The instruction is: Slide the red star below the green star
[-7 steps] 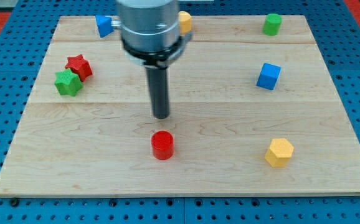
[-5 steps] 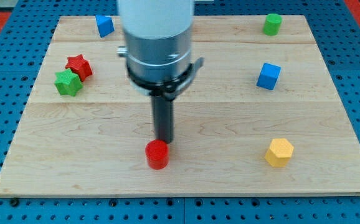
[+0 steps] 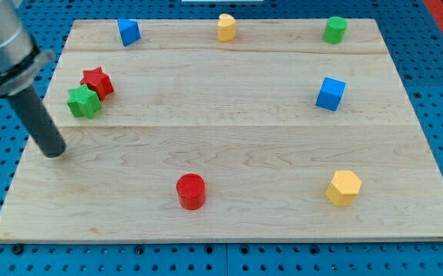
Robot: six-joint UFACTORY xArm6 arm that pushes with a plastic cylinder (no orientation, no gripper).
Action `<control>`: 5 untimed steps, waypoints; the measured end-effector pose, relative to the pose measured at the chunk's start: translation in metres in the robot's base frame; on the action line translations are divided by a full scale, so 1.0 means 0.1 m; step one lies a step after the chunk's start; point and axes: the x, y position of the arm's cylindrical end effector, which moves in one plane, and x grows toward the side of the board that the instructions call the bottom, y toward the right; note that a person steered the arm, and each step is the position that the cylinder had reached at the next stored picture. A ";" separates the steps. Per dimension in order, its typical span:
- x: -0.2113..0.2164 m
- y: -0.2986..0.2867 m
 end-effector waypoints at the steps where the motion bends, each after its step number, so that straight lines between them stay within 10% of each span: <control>1: -0.02 -0.47; 5: -1.17 -0.11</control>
